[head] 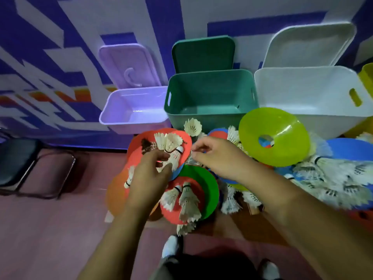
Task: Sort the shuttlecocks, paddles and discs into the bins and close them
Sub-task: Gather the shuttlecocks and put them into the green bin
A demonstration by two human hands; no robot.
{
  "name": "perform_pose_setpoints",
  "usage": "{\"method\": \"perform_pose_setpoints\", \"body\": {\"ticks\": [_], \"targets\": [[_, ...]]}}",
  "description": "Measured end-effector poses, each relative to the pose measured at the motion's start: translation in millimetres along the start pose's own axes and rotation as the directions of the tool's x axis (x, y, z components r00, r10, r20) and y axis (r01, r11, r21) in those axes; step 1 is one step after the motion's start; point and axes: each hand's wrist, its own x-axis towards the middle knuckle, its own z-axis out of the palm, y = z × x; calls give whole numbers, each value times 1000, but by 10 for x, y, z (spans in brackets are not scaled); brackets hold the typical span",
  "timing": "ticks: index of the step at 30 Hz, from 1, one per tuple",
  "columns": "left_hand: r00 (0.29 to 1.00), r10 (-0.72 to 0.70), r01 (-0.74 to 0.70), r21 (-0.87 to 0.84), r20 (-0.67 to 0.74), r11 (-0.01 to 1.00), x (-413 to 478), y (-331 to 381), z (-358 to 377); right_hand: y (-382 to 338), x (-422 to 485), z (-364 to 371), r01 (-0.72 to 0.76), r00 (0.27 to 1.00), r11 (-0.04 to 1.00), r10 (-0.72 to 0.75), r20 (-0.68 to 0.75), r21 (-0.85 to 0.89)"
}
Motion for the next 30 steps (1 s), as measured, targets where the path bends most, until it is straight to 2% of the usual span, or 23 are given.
{"method": "perform_pose_setpoints", "body": {"ticks": [3, 8, 12, 14, 18, 22, 27, 30], "targets": [[994, 107, -100, 182, -30, 978, 25, -302, 61, 89, -5, 226, 65, 998, 994, -63, 23, -90], [985, 171, -172, 251, 26, 953, 83, -768, 249, 326, -44, 629, 230, 973, 933, -211, 98, -278], [973, 229, -208, 278, -44, 938, 112, -988, 369, 607, -72, 888, 328, 944, 834, -281, 171, -443], [958, 276, -239, 302, -84, 923, 122, -1058, 400, 731, -85, 981, 371, 928, 793, -337, 160, -484], [938, 324, -258, 373, -125, 891, 139, -1148, 448, 895, -116, 1107, 413, 906, 755, -396, 147, -509], [898, 384, -273, 408, -217, 871, 120, -1238, 455, 970, -203, 1149, 436, 876, 722, -478, 70, -538], [813, 495, -359, 406, -305, 840, 79, -1315, 389, 1025, -584, 1136, 408, 855, 771, -511, -92, -489], [807, 510, -392, 375, -297, 840, 2, -1316, 361, 1035, -853, 1176, 405, 858, 770, -506, -85, -494]]}}
